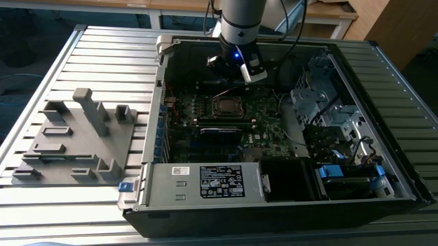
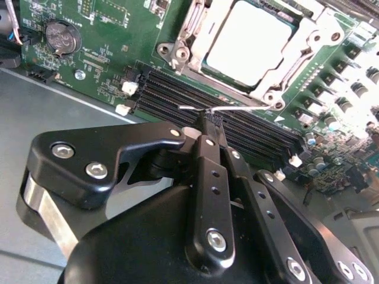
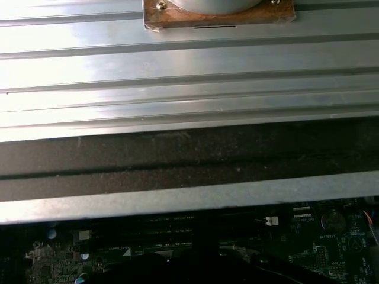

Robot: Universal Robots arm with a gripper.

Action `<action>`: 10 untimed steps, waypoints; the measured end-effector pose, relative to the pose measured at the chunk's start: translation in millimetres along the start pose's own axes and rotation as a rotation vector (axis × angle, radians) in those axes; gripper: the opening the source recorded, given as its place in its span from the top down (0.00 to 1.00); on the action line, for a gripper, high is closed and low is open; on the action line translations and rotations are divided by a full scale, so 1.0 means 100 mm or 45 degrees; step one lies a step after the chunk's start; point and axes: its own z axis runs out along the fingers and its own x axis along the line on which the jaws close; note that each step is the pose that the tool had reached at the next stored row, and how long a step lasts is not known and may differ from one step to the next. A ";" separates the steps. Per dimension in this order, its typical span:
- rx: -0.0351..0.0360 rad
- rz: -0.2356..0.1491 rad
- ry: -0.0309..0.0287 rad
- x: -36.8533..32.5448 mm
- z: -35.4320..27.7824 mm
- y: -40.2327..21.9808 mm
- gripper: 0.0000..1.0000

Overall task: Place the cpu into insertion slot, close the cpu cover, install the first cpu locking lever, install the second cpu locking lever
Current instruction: 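Install the first cpu locking lever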

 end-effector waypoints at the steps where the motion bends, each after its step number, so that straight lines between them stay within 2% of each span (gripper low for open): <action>1: 0.0004 0.000 -0.0001 -0.003 0.001 0.000 0.90; 10: 0.0024 0.000 -0.0003 -0.018 0.025 -0.007 0.90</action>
